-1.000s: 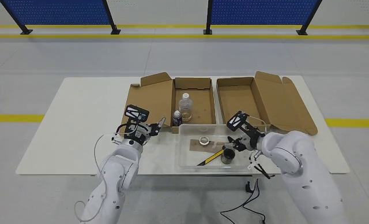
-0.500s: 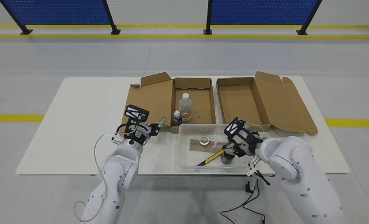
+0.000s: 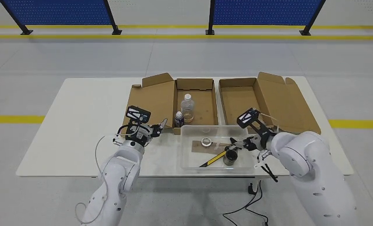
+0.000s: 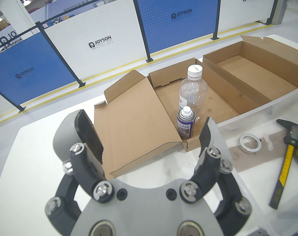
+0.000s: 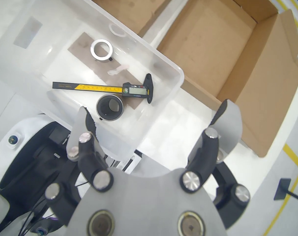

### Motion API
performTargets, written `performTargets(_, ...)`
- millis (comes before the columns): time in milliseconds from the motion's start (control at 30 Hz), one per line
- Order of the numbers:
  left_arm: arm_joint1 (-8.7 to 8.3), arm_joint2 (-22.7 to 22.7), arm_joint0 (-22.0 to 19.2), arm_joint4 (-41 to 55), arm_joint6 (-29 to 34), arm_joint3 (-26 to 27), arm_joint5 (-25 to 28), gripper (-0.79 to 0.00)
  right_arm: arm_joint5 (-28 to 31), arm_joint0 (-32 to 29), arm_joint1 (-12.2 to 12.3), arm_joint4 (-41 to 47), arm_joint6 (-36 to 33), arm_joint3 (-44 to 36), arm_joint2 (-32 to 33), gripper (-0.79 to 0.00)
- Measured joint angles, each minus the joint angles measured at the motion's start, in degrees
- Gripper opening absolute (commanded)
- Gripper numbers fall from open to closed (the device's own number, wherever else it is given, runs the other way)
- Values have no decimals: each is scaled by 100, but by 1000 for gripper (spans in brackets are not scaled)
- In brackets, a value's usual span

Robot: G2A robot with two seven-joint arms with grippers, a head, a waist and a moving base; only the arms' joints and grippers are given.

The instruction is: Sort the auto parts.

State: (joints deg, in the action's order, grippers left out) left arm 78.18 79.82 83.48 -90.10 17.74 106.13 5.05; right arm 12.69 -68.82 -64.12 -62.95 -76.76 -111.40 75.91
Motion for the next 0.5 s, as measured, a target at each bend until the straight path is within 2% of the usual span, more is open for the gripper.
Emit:
performTargets(100, 0, 0, 0, 0, 0, 0, 0, 0, -84, 301, -7, -86, -561, 95, -177, 0)
performTargets(133, 0, 0, 0, 0, 0, 0, 0, 0, -85, 377, -9, -126, -710, 141, -243, -71)
performTargets(167, 0, 0, 0, 0, 0, 0, 0, 0, -93, 447, -13, -163, -833, 197, -308, -320)
performTargets(200, 0, 0, 0, 0, 0, 0, 0, 0, -101, 526, -18, -210, -962, 273, -391, -409)
performTargets(333, 0, 0, 0, 0, 0, 0, 0, 0, -118, 667, -35, -260, -1130, 480, -627, -499)
performTargets(433, 0, 0, 0, 0, 0, 0, 0, 0, -107, 678, -35, -303, -1125, 570, -761, -517)
performTargets(500, 0, 0, 0, 0, 0, 0, 0, 0, -50, 679, -33, -285, -1124, 643, -853, -496)
